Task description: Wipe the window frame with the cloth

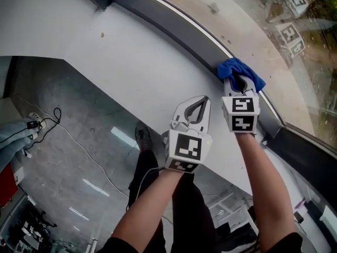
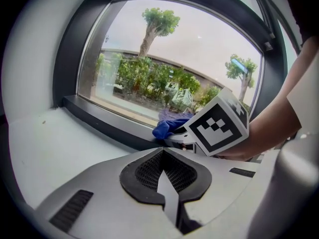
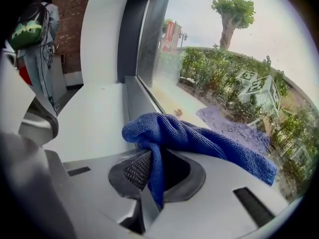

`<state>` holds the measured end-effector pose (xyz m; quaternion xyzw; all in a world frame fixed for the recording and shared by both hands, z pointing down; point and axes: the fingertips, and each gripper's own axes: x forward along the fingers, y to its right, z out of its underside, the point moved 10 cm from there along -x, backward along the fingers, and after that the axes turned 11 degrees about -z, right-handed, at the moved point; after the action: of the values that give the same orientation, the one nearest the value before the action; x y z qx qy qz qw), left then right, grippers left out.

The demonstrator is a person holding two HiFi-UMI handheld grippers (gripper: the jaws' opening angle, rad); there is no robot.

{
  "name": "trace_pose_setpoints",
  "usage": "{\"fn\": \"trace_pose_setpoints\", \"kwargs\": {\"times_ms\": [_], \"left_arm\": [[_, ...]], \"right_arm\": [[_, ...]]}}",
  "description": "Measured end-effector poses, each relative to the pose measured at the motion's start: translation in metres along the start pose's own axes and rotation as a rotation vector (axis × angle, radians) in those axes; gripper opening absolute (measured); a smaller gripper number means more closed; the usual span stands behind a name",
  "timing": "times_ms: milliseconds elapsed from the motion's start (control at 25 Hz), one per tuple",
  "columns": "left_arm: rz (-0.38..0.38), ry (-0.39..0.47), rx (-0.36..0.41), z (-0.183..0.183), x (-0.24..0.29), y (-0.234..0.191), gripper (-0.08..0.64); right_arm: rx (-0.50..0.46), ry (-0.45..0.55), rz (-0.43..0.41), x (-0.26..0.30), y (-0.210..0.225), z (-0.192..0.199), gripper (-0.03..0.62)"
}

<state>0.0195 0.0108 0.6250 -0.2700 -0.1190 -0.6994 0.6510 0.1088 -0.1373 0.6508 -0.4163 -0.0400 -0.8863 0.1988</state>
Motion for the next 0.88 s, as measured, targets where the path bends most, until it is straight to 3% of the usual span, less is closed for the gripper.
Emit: {"fn": "trace_pose_setpoints", "kwargs": {"times_ms": [200, 880], "left_arm": [[-0.007, -0.013, 0.01, -0.002, 0.005, 0.012, 0.003], [0.018, -0.004, 0.002, 0.002, 0.005, 0.023, 0.003]], "right_arm": [[-0.034, 0.001, -0.021, -0.002, 0.0, 0.009, 0.032], [-0.002, 0.001, 0.005, -0.018, 0.0, 0.019, 0.034]]}}
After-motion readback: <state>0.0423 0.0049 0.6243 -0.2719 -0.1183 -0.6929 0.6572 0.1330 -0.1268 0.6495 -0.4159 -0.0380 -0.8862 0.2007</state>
